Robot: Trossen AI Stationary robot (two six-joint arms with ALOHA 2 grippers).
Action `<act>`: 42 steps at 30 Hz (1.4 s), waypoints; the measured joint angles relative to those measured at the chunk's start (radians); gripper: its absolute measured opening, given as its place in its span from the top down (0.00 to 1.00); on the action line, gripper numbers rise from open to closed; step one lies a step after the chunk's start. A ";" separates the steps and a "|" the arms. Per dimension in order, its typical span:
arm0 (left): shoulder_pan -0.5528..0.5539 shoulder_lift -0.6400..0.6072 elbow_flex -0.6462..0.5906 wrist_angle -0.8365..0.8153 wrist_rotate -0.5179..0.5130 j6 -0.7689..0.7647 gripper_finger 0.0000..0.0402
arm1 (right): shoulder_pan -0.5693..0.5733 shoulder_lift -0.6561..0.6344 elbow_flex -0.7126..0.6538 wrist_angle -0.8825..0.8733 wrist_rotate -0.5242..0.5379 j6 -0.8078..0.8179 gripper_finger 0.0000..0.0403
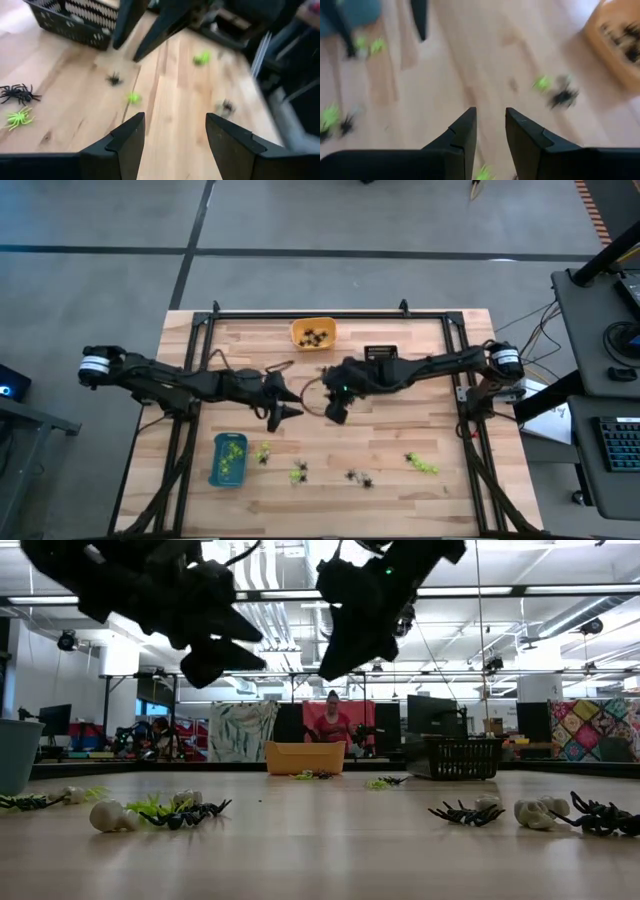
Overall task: Sort Halloween decoration
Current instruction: Put the green spider toy into the blue bin
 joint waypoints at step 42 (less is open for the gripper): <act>-0.114 0.630 0.343 0.174 -0.177 0.502 0.52 | 0.395 -0.393 -0.569 0.367 0.384 0.091 0.83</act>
